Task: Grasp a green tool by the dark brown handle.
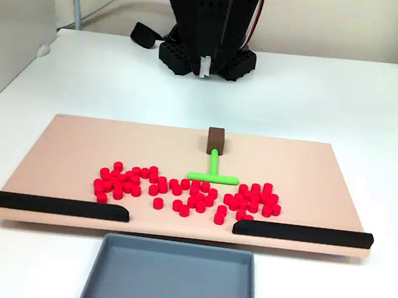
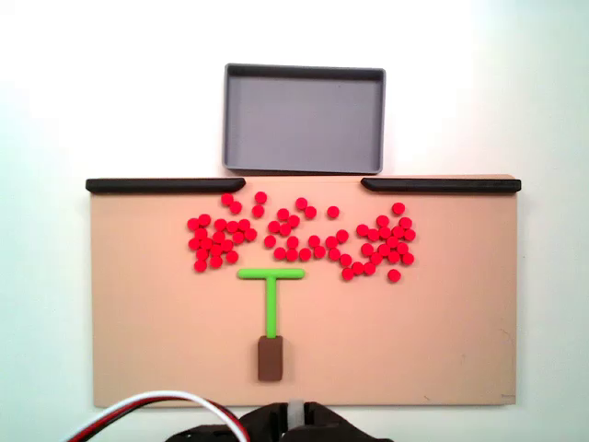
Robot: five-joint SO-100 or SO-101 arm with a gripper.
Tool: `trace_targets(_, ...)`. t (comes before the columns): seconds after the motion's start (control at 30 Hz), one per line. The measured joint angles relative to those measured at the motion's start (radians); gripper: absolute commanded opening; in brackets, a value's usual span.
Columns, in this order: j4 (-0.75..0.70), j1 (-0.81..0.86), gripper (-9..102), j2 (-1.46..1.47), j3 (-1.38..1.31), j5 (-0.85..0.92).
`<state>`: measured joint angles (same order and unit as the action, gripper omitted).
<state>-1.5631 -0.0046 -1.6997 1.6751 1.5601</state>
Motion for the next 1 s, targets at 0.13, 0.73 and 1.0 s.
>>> trace_targets(0.13,0.002,0.014,0,0.025,0.000,0.063)
trace_targets(0.73,0.006,0.028,0,0.025,0.000,0.101)
trace_targets(1.0,0.006,0.028,0,0.025,0.000,0.101)
